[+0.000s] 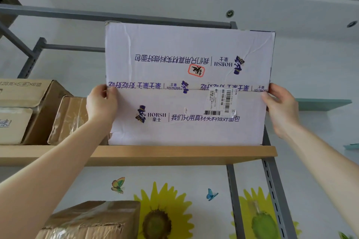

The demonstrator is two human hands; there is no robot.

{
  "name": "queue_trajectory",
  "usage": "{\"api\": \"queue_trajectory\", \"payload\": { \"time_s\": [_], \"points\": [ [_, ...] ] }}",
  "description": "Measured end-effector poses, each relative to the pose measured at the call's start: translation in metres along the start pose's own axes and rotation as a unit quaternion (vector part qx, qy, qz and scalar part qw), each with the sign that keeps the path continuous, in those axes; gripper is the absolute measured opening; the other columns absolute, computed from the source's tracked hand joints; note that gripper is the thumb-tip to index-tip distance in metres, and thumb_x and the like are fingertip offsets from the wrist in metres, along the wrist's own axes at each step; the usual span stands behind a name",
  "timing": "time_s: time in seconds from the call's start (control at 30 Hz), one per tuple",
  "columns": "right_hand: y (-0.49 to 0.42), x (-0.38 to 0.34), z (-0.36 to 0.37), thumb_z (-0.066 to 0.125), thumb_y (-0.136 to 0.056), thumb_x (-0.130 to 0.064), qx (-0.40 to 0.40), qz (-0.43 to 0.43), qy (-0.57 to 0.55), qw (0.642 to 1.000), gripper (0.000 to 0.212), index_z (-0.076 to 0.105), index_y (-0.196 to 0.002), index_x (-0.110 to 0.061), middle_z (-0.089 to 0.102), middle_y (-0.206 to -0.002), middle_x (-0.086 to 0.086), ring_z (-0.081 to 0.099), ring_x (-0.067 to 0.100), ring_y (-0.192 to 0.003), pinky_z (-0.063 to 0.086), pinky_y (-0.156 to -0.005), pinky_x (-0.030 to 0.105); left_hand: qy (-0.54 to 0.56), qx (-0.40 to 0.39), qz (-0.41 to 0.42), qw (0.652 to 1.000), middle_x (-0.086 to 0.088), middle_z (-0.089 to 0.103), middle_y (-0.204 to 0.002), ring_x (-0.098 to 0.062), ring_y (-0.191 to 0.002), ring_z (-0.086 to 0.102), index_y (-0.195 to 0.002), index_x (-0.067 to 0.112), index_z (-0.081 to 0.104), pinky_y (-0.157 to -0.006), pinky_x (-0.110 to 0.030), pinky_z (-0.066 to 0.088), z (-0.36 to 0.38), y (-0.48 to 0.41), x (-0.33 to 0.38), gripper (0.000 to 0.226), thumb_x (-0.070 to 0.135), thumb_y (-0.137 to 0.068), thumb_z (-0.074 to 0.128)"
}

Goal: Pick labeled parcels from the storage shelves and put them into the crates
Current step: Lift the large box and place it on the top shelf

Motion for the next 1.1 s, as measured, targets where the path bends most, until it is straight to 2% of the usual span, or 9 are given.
{"api": "queue_trajectory", "payload": {
  "time_s": [0.13,0.33,0.5,0.6,0.73,0.87,0.93,1.03,1.1],
  "points": [
    [0.008,0.011,0.010,0.051,-0.094,-0.020,-0.015,0.008,0.048,0.999,0.036,0.051,-0.129,-0.015,0.060,-0.107,0.005,0.057,0.015,-0.096,0.047,-0.085,0.029,-0.021,-0.022,-0.009,0.999,-0.009,0.057,-0.091,-0.024,-0.077,0.049,-0.128,0.014,0.051,-0.068,-0.030,0.038,0.005,0.004,-0.017,0.037,0.030,-0.097,0.038],
    [0.037,0.061,0.014,0.057,-0.088,-0.042,-0.115,0.160,0.089,0.976,0.027,0.057,-0.095,-0.016,0.062,-0.104,0.006,0.058,0.023,-0.095,0.047,-0.086,0.037,-0.015,-0.111,-0.043,0.993,0.002,0.049,-0.135,-0.027,-0.116,0.053,-0.140,0.033,0.032,-0.098,-0.045,0.045,0.016,0.010,-0.027,0.055,0.034,-0.089,0.052],
    [0.041,0.063,0.013,0.057,-0.088,-0.040,-0.123,0.164,0.078,0.976,0.028,0.058,-0.099,-0.014,0.062,-0.105,0.006,0.058,0.022,-0.095,0.043,-0.080,0.032,-0.036,-0.092,-0.087,0.991,-0.011,0.060,-0.105,-0.026,-0.084,0.056,-0.114,0.002,0.052,-0.061,-0.031,0.044,0.012,0.014,-0.037,0.043,0.031,-0.083,0.061],
    [0.038,0.061,0.005,0.059,-0.086,-0.043,-0.092,0.147,0.093,0.980,0.029,0.060,-0.087,-0.014,0.064,-0.102,0.009,0.060,0.028,-0.100,0.048,-0.088,0.041,-0.021,-0.103,-0.069,0.992,-0.005,0.055,-0.084,-0.021,-0.064,0.048,-0.101,0.005,0.053,-0.057,-0.029,0.041,0.014,0.022,-0.034,0.023,0.021,-0.086,0.059],
    [0.037,0.057,-0.002,0.060,-0.084,-0.045,-0.070,0.145,0.095,0.982,0.038,0.061,-0.096,-0.009,0.065,-0.111,0.018,0.061,0.033,-0.105,0.046,-0.097,0.051,0.028,-0.128,-0.074,0.989,0.001,0.054,-0.111,-0.023,-0.097,0.053,-0.121,0.020,0.049,-0.083,-0.038,0.045,0.017,0.027,-0.031,0.034,0.029,-0.089,0.056],
    [0.034,0.048,-0.007,0.061,-0.082,-0.049,-0.069,0.143,0.098,0.983,0.044,0.062,-0.095,-0.007,0.065,-0.108,0.019,0.061,0.029,-0.093,0.049,-0.087,0.044,0.020,-0.137,-0.070,0.988,0.004,0.053,-0.116,-0.022,-0.103,0.051,-0.130,0.022,0.045,-0.087,-0.036,0.043,0.017,0.026,-0.026,0.044,0.037,-0.090,0.053],
    [0.031,0.041,-0.012,0.060,-0.085,-0.044,-0.071,0.141,0.086,0.984,0.043,0.062,-0.101,-0.005,0.063,-0.102,0.016,0.055,0.024,-0.088,0.045,-0.083,0.036,0.004,-0.105,-0.065,0.992,0.001,0.055,-0.105,-0.022,-0.096,0.052,-0.120,0.014,0.053,-0.081,-0.034,0.045,0.010,0.022,-0.022,0.041,0.040,-0.088,0.056],
    [0.028,0.033,-0.012,0.060,-0.088,-0.030,-0.098,0.145,0.010,0.984,0.014,0.061,-0.099,-0.022,0.063,-0.107,-0.001,0.054,0.016,-0.098,0.038,-0.103,0.039,0.024,-0.054,-0.111,0.992,0.000,0.049,-0.070,-0.020,-0.066,0.047,-0.065,0.012,0.048,-0.060,-0.028,0.039,-0.002,0.019,-0.022,0.041,0.047,-0.081,0.064],
    [0.027,0.026,-0.005,0.059,-0.088,-0.025,-0.129,0.125,-0.020,0.983,0.019,0.058,-0.106,-0.030,0.061,-0.112,-0.009,0.052,0.012,-0.107,0.031,-0.103,0.039,0.084,-0.057,-0.147,0.984,0.002,0.048,-0.070,-0.014,-0.062,0.046,-0.066,0.015,0.046,-0.061,-0.027,0.040,0.002,0.021,-0.026,0.038,0.044,-0.081,0.064]
  ]
}}
Point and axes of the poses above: each hand's wrist, its own y-axis away from the middle knuckle, its own z-axis out of the palm, x = y × z, the point moved 10 cm from there along -y, towards the middle knuckle
